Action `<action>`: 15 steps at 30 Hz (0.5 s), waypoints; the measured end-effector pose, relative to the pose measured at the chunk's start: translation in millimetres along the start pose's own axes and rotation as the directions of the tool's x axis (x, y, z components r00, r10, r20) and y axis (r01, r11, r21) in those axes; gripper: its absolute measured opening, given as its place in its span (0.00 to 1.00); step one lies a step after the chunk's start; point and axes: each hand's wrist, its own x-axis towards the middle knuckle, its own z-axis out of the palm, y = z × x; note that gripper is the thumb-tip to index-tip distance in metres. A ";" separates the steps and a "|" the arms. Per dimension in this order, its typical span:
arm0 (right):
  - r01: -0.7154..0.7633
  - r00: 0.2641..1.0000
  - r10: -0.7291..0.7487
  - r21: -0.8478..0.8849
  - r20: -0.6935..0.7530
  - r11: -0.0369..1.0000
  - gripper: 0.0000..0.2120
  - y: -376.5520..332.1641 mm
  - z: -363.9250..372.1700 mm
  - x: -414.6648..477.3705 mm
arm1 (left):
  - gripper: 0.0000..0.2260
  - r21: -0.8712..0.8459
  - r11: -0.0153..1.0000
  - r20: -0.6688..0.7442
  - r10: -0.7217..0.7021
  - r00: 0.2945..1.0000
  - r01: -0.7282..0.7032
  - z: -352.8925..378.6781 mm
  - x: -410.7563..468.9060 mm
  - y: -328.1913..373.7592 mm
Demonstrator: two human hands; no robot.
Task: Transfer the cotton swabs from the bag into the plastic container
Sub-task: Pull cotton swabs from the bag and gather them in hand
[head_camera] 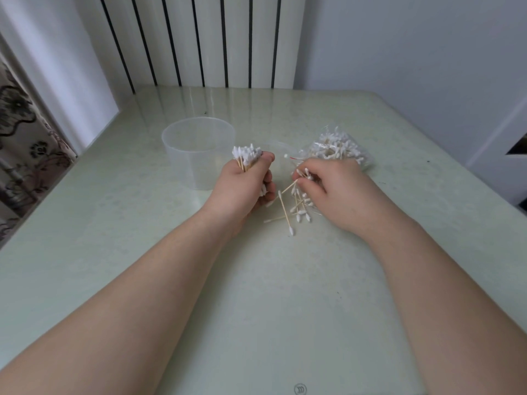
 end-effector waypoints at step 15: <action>-0.194 0.968 0.247 0.482 -0.048 0.854 0.09 -9.8 0.2 1.5 | 0.11 0.318 0.890 0.033 0.335 0.941 -0.328 -6.5 0.3 -1.9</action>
